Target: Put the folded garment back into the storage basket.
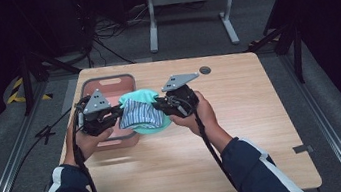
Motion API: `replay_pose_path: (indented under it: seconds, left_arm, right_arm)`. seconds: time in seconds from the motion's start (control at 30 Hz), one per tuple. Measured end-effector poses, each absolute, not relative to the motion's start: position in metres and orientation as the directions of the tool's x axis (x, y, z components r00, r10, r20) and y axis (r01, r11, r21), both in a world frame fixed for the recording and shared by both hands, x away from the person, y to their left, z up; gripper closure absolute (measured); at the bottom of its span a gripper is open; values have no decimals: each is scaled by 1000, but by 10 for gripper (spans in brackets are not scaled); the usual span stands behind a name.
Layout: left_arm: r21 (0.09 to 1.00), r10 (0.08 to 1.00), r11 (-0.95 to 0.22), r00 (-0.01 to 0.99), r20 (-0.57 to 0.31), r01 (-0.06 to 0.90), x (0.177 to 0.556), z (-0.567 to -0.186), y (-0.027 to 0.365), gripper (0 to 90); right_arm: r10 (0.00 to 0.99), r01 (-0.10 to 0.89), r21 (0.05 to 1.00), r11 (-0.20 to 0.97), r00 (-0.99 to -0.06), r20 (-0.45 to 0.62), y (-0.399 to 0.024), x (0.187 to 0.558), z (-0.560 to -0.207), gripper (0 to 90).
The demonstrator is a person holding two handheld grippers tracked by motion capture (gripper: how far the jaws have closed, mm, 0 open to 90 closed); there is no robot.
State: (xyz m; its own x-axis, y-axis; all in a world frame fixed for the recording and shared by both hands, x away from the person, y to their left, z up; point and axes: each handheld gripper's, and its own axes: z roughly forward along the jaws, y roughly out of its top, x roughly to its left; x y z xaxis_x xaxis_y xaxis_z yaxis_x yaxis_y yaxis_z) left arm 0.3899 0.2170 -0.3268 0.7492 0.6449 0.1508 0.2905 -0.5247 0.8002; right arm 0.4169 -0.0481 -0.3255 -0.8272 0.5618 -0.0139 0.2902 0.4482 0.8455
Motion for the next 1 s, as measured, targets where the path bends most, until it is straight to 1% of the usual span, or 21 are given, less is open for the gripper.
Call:
replay_pose_path:
  seconds: [0.17, 0.23, 0.27, 0.3, 0.47, 0.5, 0.53, 0.6, 1.0]
  left_arm:
    - [806, 670, -510, 726, 153, 301, 390, -326, 227, 829]
    - [818, 688, -482, 714, 130, 315, 390, -326, 232, 829]
    - [814, 691, -489, 709, 142, 314, 390, -326, 235, 829]
    - [817, 697, -479, 705, 131, 321, 390, -327, 236, 829]
    - [817, 717, -471, 683, 137, 331, 391, -327, 246, 828]
    - [824, 724, -457, 678, 124, 337, 390, -327, 246, 828]
    - [822, 729, -459, 671, 133, 336, 391, -327, 250, 829]
    - [837, 737, -430, 667, 109, 339, 391, -329, 254, 829]
    - [840, 785, -408, 606, 125, 356, 392, -331, 269, 829]
  right_arm:
    - [554, 279, 844, 457, -832, -26, -30, 423, -322, 814]
    - [552, 279, 843, 459, -833, -25, -26, 424, -322, 814]
    - [552, 282, 842, 459, -833, -22, -23, 426, -322, 813]
    - [551, 282, 842, 459, -834, -20, -21, 427, -323, 813]
    - [541, 273, 846, 457, -841, -21, -10, 430, -325, 813]
    - [539, 273, 845, 461, -842, -22, -7, 431, -326, 813]
    - [537, 271, 846, 460, -843, -22, -5, 431, -327, 813]
    - [524, 263, 849, 457, -851, -18, 0, 432, -329, 811]
    - [521, 264, 857, 442, -854, -5, 23, 442, -331, 811]
